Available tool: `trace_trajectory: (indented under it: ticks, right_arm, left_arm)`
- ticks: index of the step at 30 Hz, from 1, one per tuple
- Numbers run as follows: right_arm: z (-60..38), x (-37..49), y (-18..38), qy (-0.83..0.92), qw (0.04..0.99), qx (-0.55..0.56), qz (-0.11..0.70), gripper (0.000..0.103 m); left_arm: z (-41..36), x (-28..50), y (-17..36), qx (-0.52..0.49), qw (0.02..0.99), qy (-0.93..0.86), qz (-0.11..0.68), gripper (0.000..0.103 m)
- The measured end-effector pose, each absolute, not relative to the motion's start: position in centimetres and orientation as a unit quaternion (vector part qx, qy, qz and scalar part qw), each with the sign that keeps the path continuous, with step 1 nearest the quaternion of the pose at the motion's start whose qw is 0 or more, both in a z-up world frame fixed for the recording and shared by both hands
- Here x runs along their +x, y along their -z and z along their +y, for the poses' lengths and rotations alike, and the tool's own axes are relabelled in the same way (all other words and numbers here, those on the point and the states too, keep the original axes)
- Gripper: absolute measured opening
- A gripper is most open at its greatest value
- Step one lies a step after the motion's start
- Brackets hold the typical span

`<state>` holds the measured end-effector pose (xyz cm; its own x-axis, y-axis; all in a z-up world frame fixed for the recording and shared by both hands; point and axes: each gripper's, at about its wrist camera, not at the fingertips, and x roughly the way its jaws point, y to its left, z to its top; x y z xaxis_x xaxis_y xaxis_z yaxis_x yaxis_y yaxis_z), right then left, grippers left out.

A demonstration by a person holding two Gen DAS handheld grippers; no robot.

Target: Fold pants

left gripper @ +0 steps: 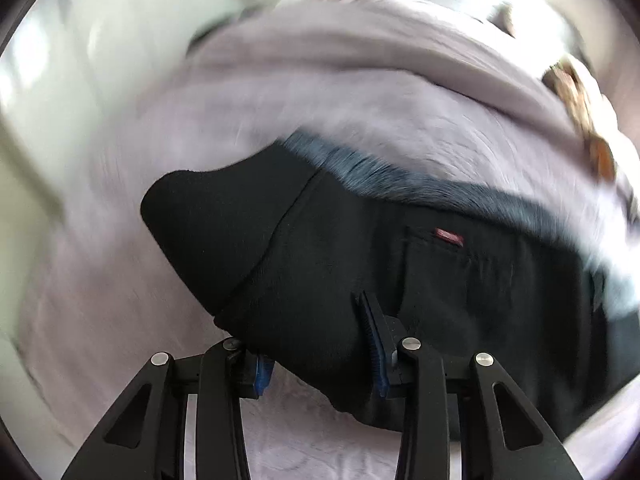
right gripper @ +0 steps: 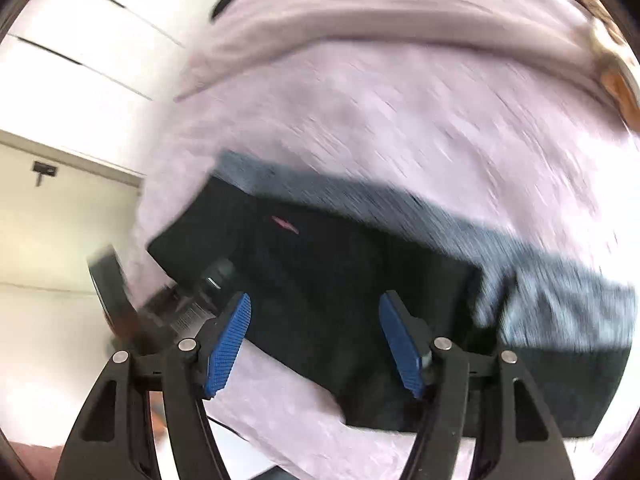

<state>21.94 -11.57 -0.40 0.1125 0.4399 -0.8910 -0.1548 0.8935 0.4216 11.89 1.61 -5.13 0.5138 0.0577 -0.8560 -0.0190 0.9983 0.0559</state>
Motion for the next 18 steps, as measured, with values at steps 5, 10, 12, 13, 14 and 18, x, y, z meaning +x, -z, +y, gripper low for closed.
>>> trace_trajectory:
  ticks: [5,10,12,13,14,18]
  right_arm:
    - [-4.8,27.2,0.0,-0.270,0.668,0.088,0.687,0.076]
    - [3.8,29.4,2.5,-0.321,0.595,0.032,0.736,0.077]
    - [7.3,29.6,3.9,-0.331,0.572,-0.012,0.750,0.077]
    - [9.0,29.4,4.7,-0.336,0.558,-0.038,0.758,0.077]
    - [10.5,29.0,5.4,-0.339,0.545,-0.067,0.764,0.077]
    - [13.9,28.4,8.8,-0.319,0.507,-0.146,0.787,0.077]
  left_arm:
    - [0.6,12.0,5.0,0.088,0.872,-0.027,0.481,0.040]
    - [0.3,11.8,5.6,0.105,0.871,-0.029,0.479,0.040]
    - [0.3,11.8,5.6,0.108,0.871,-0.032,0.478,0.040]
    - [0.3,11.8,5.6,0.108,0.872,-0.032,0.477,0.040]
    - [0.3,11.9,5.6,0.107,0.872,-0.033,0.476,0.040]
    - [0.3,12.0,5.6,0.105,0.872,-0.036,0.477,0.040]
